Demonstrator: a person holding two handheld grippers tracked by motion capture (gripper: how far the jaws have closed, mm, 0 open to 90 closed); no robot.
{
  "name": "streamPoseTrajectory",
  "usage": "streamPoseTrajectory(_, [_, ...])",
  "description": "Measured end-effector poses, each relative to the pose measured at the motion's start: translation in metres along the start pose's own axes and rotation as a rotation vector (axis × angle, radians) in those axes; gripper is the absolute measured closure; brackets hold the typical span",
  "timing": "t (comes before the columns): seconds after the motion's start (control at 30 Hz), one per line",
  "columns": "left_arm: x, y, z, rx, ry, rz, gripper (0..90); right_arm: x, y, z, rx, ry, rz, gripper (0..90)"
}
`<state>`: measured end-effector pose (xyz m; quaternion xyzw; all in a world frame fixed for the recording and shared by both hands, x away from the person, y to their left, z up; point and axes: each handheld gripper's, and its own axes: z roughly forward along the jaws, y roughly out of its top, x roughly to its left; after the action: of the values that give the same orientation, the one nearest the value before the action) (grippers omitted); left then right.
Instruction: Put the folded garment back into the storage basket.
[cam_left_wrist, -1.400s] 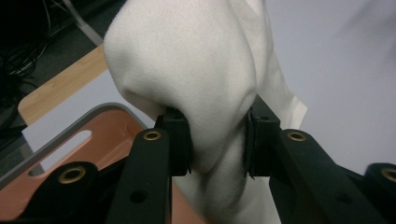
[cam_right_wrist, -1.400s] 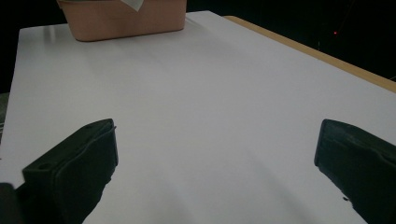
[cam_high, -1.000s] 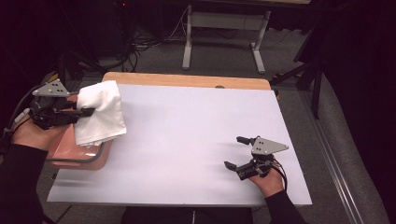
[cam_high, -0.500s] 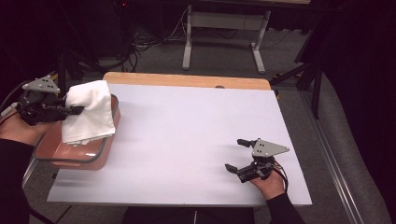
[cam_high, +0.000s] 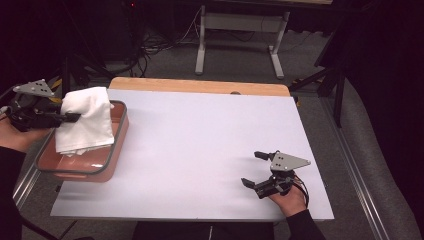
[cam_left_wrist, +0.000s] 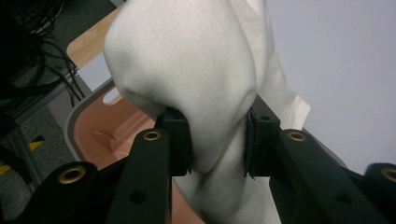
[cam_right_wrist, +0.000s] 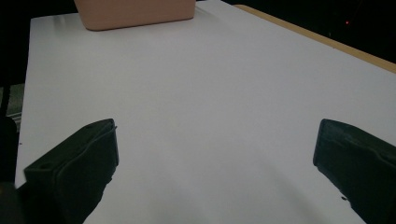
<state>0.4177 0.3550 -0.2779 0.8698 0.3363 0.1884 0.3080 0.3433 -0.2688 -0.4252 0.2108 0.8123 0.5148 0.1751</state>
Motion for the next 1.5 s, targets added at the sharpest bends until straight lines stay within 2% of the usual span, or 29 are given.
streamPoseTrajectory(0.37, [0.004, -0.007, 0.012, 0.065, -0.012, 0.002, 68.4, 0.001, -0.001, 0.003, 0.011, 0.007, -0.005, 0.2])
streamPoseTrajectory(0.5, [0.005, -0.011, 0.013, 0.064, -0.023, -0.001, 68.3, 0.002, -0.001, 0.003, 0.013, 0.010, -0.010, 0.2])
streamPoseTrajectory(0.6, [0.006, -0.015, 0.011, 0.077, -0.004, -0.002, 68.3, 0.002, -0.001, 0.003, 0.015, 0.010, -0.010, 0.2])
streamPoseTrajectory(0.7, [0.008, -0.018, 0.011, 0.089, -0.007, -0.007, 68.4, 0.002, -0.001, 0.004, 0.016, 0.012, -0.013, 0.2])
streamPoseTrajectory(0.87, [0.005, -0.017, 0.017, 0.128, -0.013, 0.016, 68.3, 0.004, 0.000, 0.004, 0.018, 0.018, -0.016, 0.3])
streamPoseTrajectory(1.0, [0.005, -0.017, 0.022, 0.140, -0.054, 0.007, 68.3, 0.004, 0.000, 0.005, 0.019, 0.022, -0.017, 0.3])
streamPoseTrajectory(1.2, [0.003, -0.016, 0.033, 0.175, -0.073, 0.024, 68.2, 0.004, 0.000, 0.004, 0.017, 0.022, -0.019, 0.3])
streamPoseTrajectory(1.37, [0.007, -0.022, 0.046, 0.207, -0.111, 0.006, 68.0, 0.005, 0.000, 0.005, 0.017, 0.025, -0.022, 0.3])
streamPoseTrajectory(1.5, [0.009, -0.026, 0.052, 0.209, -0.138, 0.001, 68.0, 0.005, -0.001, 0.004, 0.020, 0.024, -0.020, 0.3])
